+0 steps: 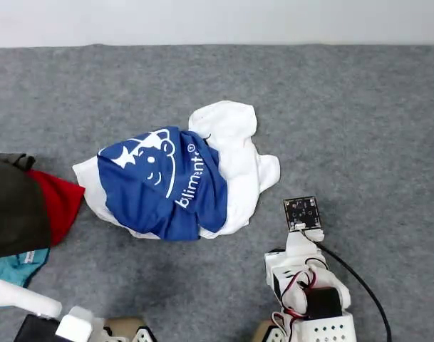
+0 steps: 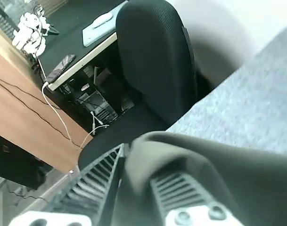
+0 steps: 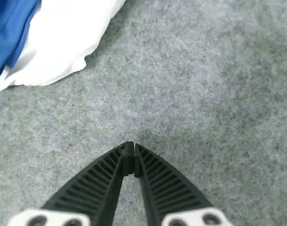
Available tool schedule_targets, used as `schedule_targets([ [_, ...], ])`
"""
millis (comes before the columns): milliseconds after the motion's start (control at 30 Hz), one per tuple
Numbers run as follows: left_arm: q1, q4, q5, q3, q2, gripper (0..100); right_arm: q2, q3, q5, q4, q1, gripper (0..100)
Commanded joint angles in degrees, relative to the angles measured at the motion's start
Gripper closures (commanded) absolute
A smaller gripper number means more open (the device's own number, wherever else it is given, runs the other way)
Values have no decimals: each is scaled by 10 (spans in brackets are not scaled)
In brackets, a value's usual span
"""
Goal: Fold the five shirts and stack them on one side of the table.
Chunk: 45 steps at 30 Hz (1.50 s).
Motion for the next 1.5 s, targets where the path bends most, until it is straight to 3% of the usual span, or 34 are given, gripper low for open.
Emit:
schedule_targets([
  [0,15,-2,-15,3,-28,789,-7,7,-4,1,-1,988],
  [133,63,28,-16,0,-37,736,-7,7,-4,1,-1,988],
  [267,161,80,-16,4,-79,737,-7,7,-4,1,-1,988],
  [367,282,156,-13,4,-112,739,-7,7,-4,1,-1,988],
  [533,542,278,-12,43,-119,739,-7,7,-4,1,-1,988],
  [667,673,242,31,131,-79,739,-7,7,-4,1,-1,988],
  [800,726,192,55,174,-12,739,-7,7,-4,1,-1,988],
  [900,724,177,75,167,36,739,-7,7,-4,1,-1,988],
  [1033,655,177,76,146,72,766,-7,7,-4,1,-1,988],
  [1300,368,171,75,18,76,874,-7,7,-4,1,-1,988],
  [1467,205,85,75,-65,78,946,-7,7,-4,1,-1,988],
])
